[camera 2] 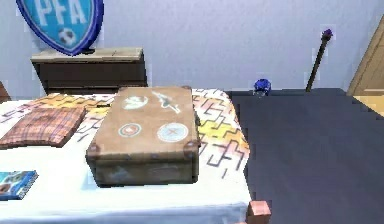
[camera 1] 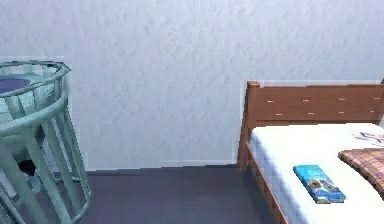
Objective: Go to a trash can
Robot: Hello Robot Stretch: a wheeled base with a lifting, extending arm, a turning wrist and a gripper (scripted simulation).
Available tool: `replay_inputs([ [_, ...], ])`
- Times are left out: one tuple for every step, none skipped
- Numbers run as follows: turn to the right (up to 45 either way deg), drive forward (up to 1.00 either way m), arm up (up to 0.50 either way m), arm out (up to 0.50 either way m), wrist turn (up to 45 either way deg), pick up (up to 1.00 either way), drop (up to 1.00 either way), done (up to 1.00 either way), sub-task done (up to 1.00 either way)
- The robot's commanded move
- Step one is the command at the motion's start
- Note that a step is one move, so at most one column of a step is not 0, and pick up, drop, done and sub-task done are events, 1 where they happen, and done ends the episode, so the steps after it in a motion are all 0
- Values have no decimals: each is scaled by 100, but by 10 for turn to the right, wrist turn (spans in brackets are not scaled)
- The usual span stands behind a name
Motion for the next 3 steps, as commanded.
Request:
replay_inputs([
  [0, 60, 0, 0, 0, 0, 0, 0, 0],
  [-450, 0, 0, 0, 0, 0, 0, 0, 0],
  [-180, 0, 0, 0, 0, 0, 0, 0, 0],
])
